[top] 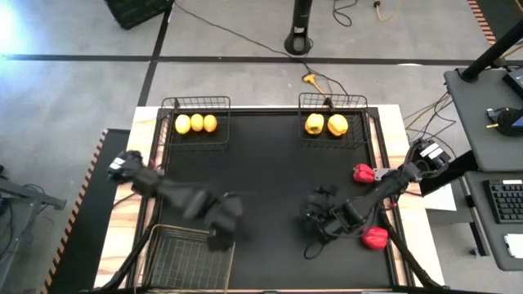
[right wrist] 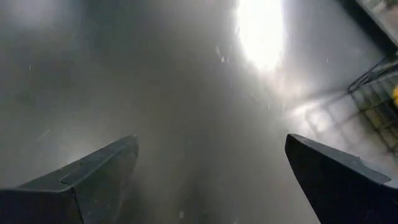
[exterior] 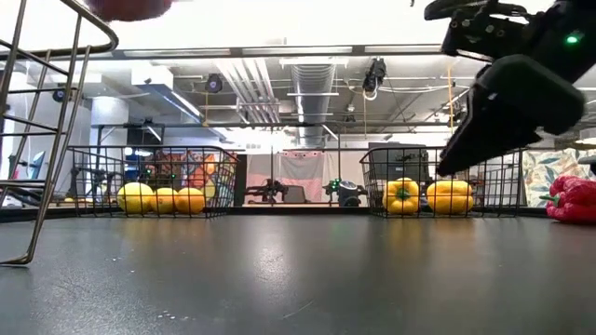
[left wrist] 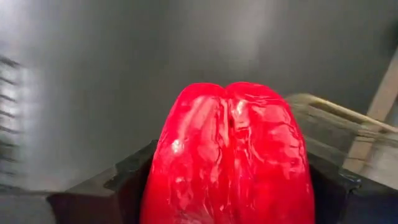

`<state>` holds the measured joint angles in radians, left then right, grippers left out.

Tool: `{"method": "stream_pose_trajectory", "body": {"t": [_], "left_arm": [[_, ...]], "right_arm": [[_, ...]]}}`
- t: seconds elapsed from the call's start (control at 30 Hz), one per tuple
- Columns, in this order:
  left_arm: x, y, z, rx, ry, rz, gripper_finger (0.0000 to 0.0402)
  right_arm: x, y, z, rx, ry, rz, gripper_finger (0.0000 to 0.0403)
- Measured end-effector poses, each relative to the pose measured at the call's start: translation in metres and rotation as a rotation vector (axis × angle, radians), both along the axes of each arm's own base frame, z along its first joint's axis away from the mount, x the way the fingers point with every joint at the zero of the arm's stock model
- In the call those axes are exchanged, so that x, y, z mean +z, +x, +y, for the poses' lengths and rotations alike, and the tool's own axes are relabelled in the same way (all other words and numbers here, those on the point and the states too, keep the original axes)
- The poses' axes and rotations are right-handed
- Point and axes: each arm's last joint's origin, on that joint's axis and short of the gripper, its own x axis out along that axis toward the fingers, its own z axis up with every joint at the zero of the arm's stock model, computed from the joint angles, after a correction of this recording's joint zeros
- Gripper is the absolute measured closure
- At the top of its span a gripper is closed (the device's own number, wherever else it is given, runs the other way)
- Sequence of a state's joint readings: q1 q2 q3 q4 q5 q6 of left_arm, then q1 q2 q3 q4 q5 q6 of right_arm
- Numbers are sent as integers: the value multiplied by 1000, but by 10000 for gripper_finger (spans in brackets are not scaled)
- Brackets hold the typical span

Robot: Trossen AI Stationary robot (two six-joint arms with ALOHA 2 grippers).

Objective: Sort produce into baskets
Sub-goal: Put the top left red bell pepper into the gold wire basket

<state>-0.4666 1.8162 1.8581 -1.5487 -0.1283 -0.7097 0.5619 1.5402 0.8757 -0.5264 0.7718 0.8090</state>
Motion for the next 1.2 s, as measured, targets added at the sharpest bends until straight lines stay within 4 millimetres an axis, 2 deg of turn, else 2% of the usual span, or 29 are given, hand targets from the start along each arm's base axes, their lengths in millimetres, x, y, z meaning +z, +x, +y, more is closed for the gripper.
{"method": "stream_pose_trajectory", "body": {"t": [0.07,0.23,0.43,0.57,0.73,0.9,1.07,1.2], "left_arm": [[4,-15,-21,53,-49,-29,130],[-1,-42,-61,153,-118,11,130],[-24,-49,-97,155,-147,75,130],[-43,-50,-114,154,-123,133,130],[-71,-44,-127,169,-87,218,130],[-96,-40,-132,174,-95,349,130],[-108,-46,-128,300,-159,367,130],[-110,-66,-124,436,-186,359,130]], "right_arm": [[2,4,-1,4,-10,-21,5],[13,13,7,35,31,-82,5],[24,13,36,127,132,-197,5],[28,10,53,181,174,-274,5],[24,12,65,258,138,-298,5],[22,16,65,273,104,-298,5],[22,19,61,276,78,-293,5],[22,18,62,297,64,-283,5]]}}
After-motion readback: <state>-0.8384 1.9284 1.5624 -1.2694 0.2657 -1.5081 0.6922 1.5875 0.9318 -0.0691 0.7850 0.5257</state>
